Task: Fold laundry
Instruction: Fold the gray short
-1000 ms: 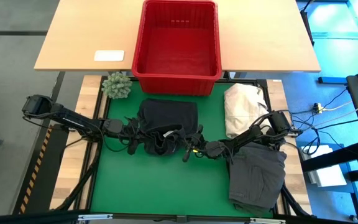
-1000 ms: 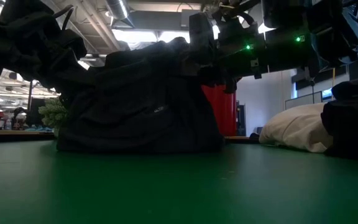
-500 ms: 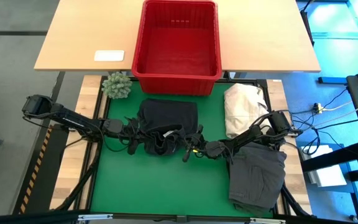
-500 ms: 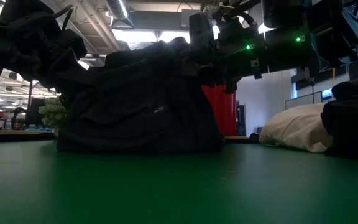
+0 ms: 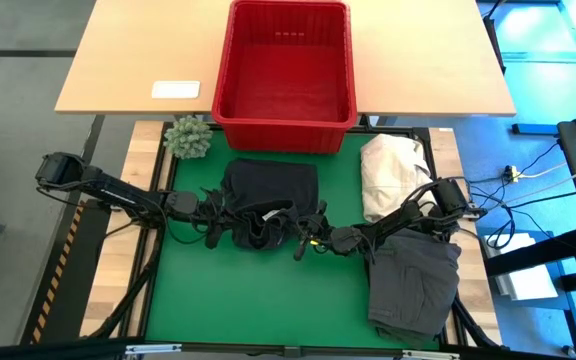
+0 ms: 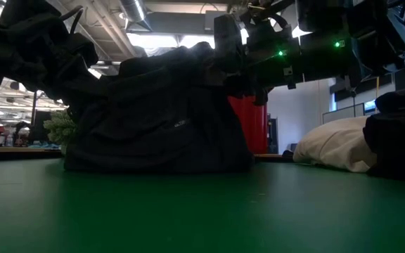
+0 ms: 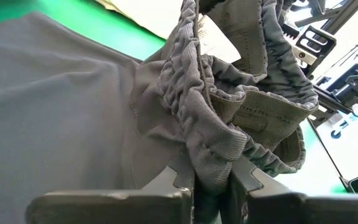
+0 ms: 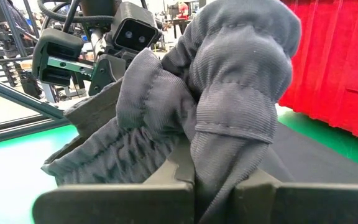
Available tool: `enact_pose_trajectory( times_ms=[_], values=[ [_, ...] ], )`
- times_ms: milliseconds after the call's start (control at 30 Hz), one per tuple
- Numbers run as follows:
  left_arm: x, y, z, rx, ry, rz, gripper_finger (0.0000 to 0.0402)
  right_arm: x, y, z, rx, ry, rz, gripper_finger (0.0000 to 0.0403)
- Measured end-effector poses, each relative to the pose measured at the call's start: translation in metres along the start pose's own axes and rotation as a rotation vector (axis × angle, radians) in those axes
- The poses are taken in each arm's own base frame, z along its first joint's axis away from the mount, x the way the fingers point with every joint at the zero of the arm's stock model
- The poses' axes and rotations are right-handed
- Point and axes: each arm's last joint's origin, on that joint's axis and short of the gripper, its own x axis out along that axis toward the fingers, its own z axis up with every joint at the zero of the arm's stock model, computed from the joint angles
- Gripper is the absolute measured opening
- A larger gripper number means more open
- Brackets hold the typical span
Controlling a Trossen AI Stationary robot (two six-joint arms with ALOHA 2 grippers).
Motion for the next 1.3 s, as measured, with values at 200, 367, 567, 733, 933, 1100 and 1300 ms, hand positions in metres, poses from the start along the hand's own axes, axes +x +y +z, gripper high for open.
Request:
enact_pose_trajectory(
  times_ms=[200, 367, 567, 733, 933, 1100, 1300],
  values=[
    [0.0, 0.0003, 0.0002, -0.002, -0.006, 0.01, 0.0045, 0.0001, -0.0001, 0.0, 0.0, 0.0, 0.0, 0.0011],
    [0.0, 0.0003, 0.0002, -0.001, -0.006, 0.011, 0.0048, 0.0001, -0.0001, 0.0, 0.0, 0.0, 0.0, 0.0011],
    [0.0, 0.0003, 0.0002, 0.0, -0.007, 0.011, 0.005, 0.0, 0.0, 0.0, 0.0, 0.0, 0.0, 0.0011],
    [0.0, 0.0003, 0.0003, 0.021, -0.007, 0.011, 0.0051, 0.0001, -0.0001, 0.0, 0.006, 0.0, -0.001, 0.0011],
    [0.0, 0.0003, 0.0003, 0.034, -0.008, 0.012, 0.0051, 0.0, 0.0, 0.0, 0.008, 0.0, 0.0, 0.0011],
    [0.0, -0.0001, 0.0002, 0.053, -0.001, -0.002, 0.0062, 0.0, 0.0, 0.0, 0.009, 0.0, 0.0, 0.0011],
    [0.0, -0.0001, 0.0002, 0.054, -0.001, -0.003, 0.0118, 0.0, 0.0, 0.0, 0.012, 0.0, 0.0, 0.0011]
  ],
)
